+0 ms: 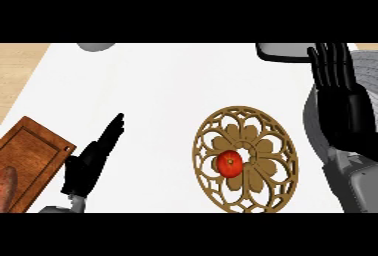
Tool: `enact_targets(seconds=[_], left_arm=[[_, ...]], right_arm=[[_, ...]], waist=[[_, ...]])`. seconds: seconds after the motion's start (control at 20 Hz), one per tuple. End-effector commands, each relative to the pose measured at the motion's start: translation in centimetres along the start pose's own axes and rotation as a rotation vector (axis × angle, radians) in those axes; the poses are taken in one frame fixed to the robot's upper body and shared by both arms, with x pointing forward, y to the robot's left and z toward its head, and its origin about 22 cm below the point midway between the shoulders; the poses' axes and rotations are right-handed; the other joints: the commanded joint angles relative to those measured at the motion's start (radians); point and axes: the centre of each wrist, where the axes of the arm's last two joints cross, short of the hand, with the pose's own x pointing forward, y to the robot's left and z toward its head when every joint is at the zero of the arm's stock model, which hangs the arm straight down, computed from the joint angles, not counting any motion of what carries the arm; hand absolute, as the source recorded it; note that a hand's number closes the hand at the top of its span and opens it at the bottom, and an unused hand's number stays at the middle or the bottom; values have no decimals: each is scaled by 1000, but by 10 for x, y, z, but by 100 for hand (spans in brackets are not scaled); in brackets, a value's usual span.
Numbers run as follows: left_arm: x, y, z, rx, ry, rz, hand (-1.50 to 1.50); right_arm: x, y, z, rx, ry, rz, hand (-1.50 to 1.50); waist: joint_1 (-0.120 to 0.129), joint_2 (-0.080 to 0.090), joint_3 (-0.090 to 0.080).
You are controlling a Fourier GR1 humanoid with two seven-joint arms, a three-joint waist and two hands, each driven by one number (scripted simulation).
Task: Pick the tomato from the placemat and place it in the basket
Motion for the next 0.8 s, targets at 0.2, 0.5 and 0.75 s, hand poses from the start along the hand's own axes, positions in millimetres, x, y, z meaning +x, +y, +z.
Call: enact_targets(seconds=[0.2,0.5,0.75], left_arm=[[30,49,-16,189,-35,-21,0],[35,61,-36,222,37,58,0],[16,88,-27,261,65,73,0]], right_arm=[[-15,29,-41,344,-26,-357,150],[-5,98,1,950,-306,-23,-150],[-9,156,58,824,-286,-21,-150]], waist=[[45,12,-17],[-8,-1,-22],[-38,-15,-22]])
